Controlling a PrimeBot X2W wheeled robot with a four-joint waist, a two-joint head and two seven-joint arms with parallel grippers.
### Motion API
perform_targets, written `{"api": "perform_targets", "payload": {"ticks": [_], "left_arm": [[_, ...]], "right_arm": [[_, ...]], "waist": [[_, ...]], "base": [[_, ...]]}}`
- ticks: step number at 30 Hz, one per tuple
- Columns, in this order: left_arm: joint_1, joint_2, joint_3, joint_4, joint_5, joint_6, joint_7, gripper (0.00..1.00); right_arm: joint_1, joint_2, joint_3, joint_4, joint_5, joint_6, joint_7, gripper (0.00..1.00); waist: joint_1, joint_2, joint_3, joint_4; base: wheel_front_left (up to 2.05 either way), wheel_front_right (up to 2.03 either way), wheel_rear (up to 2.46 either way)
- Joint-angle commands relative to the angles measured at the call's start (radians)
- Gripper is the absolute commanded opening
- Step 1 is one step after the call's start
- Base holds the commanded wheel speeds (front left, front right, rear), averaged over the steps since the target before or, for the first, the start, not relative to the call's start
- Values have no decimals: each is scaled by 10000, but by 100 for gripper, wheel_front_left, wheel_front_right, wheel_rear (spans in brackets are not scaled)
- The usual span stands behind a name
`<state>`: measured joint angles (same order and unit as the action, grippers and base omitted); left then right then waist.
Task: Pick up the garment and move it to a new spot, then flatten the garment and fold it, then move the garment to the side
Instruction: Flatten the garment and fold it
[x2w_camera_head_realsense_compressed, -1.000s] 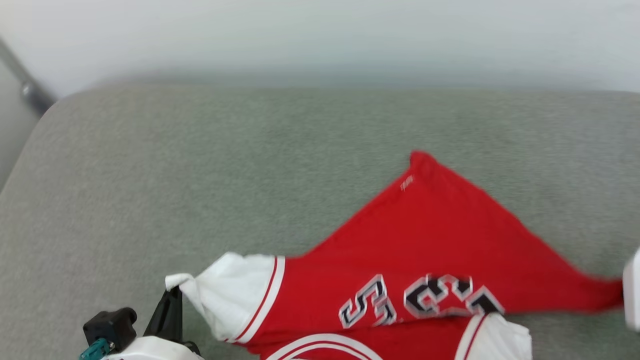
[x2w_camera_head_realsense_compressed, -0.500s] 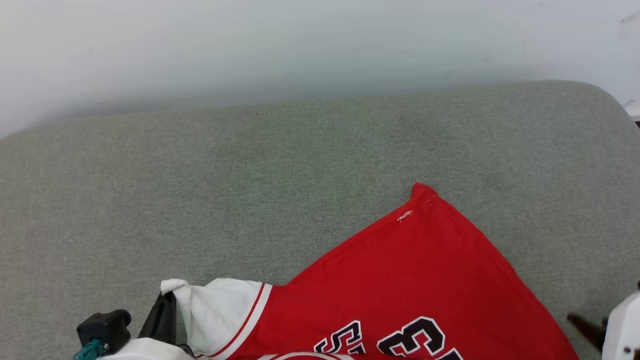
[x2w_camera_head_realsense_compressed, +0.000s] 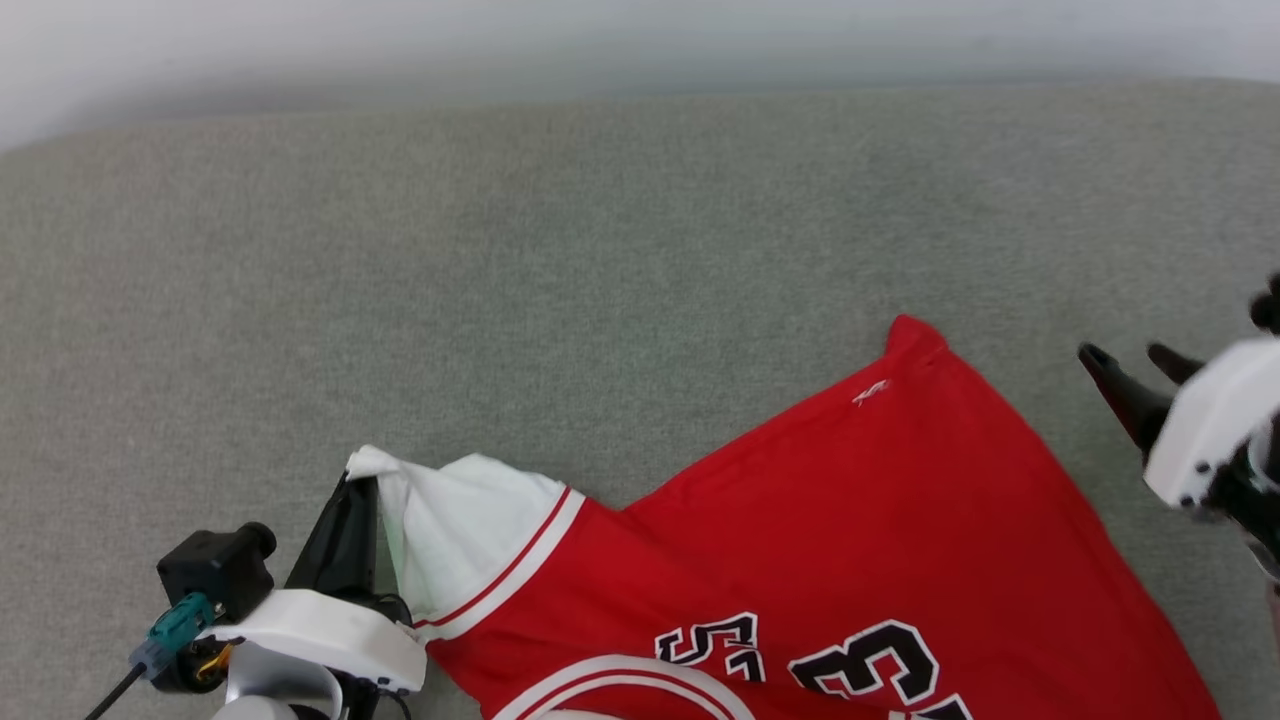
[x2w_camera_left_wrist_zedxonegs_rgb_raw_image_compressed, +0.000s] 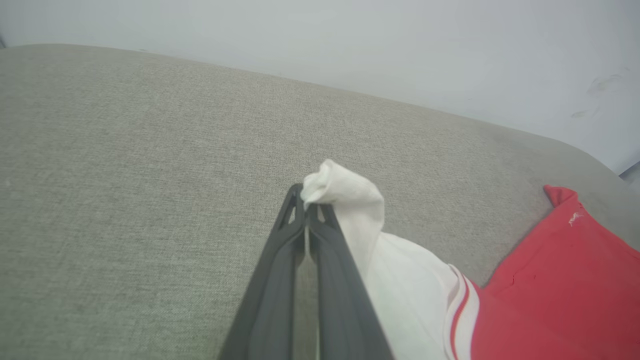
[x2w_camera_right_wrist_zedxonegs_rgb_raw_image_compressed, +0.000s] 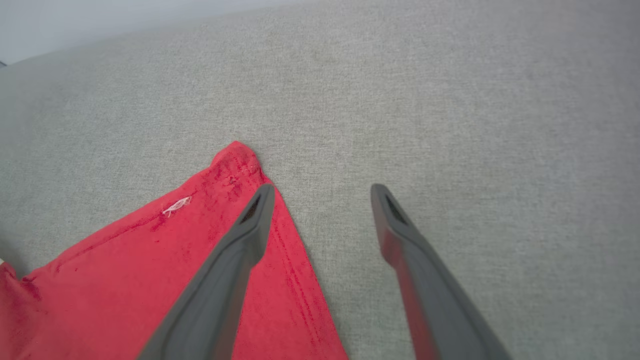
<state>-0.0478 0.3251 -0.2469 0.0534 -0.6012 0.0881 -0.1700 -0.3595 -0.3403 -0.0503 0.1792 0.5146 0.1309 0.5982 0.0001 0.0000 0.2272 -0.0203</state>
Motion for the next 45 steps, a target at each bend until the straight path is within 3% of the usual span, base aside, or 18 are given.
{"api": "perform_targets", "payload": {"ticks": [1,4,5,8,17,18,20,27,34,45], "left_arm": [[-186,26,-1,-81,58,-24,-25,0],[-468,5,-114,-291,121,-68,12,0],[-708,-5,-211,-397,190,-159,7,0],[-952,-51,-302,-466,222,-229,-29,0],[-1309,-236,-452,-239,172,-356,-218,0],[-1336,-254,-467,-198,164,-369,-242,0],[-1406,-273,-483,-116,144,-407,-281,0],[-1390,-259,-526,208,109,-444,-305,0],[-1733,50,-395,463,116,-450,-122,0],[-4093,556,95,1633,-43,-675,397,0]], "right_arm": [[-459,-23,204,147,29,-4,233,100],[-1379,-41,677,606,-47,-4,1268,100],[-2208,94,877,1110,-210,-4,2366,100],[-2784,292,889,1596,-396,-4,3390,100],[-3013,856,1617,2502,-711,-1,4954,100],[-2969,896,1716,2558,-650,1,5010,58],[-2914,918,1882,2704,-523,10,5211,0],[-3042,492,2140,2459,-305,9,4860,0],[-3022,1,2098,2321,-432,-4,3574,0],[-3352,94,1733,2783,-918,-5,1464,0]], "waist": [[-1,0,444,257],[-1,0,816,450],[-1,0,1143,635],[-1,0,1416,803],[-1,0,1882,1077],[-1,0,1899,1090],[-1,0,1902,1114],[-1,0,1499,1084],[-1,0,356,952],[-1,0,-1202,579]], "base": [[0,0,0],[0,0,0],[0,0,0],[0,0,0],[0,0,0],[0,0,0],[0,0,0],[0,0,0],[0,0,0],[0,0,0]]}}
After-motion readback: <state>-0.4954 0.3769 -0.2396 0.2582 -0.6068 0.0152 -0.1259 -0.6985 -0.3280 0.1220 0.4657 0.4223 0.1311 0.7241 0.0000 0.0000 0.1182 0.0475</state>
